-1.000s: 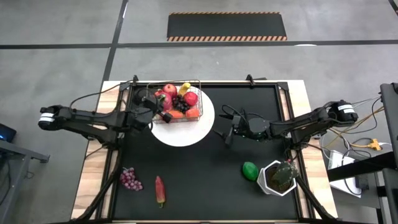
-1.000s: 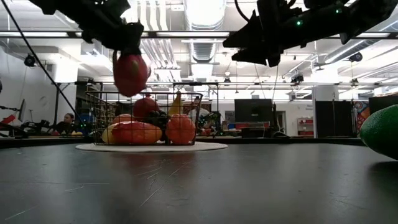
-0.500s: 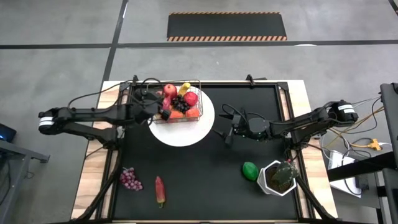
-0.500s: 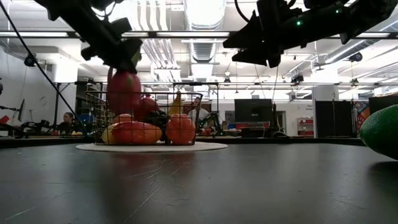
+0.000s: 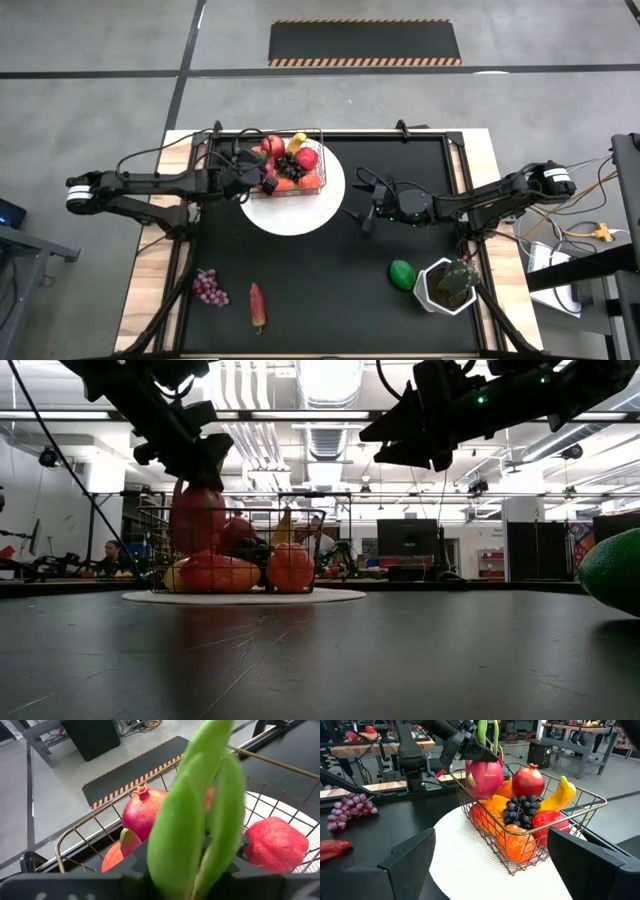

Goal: Build produce basket
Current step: Put the dragonfruit into the wire basket

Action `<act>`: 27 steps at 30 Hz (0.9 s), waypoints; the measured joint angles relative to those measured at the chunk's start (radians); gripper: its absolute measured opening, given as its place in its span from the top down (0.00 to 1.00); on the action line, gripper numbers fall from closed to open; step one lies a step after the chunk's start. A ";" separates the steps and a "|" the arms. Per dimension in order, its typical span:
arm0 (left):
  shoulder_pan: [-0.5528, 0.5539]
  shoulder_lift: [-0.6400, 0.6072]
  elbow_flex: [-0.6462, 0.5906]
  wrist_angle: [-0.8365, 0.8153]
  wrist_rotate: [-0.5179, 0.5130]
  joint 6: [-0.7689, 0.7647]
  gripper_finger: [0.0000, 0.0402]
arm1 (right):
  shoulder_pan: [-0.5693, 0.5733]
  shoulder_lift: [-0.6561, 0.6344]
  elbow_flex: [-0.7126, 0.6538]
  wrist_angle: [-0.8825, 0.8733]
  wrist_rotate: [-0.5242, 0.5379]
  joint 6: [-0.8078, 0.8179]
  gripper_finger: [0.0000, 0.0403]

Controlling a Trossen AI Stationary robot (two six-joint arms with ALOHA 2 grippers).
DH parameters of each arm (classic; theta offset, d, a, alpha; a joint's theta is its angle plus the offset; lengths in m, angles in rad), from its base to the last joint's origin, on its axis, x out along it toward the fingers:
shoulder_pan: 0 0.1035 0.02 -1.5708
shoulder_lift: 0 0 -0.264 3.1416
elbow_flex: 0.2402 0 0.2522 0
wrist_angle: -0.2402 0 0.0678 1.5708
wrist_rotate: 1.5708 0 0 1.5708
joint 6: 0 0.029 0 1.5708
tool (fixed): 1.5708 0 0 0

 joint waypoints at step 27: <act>0.000 -0.087 0.047 -0.051 0.074 0.103 0.60 | 0.000 -0.096 0.024 -0.257 -0.061 0.315 0.09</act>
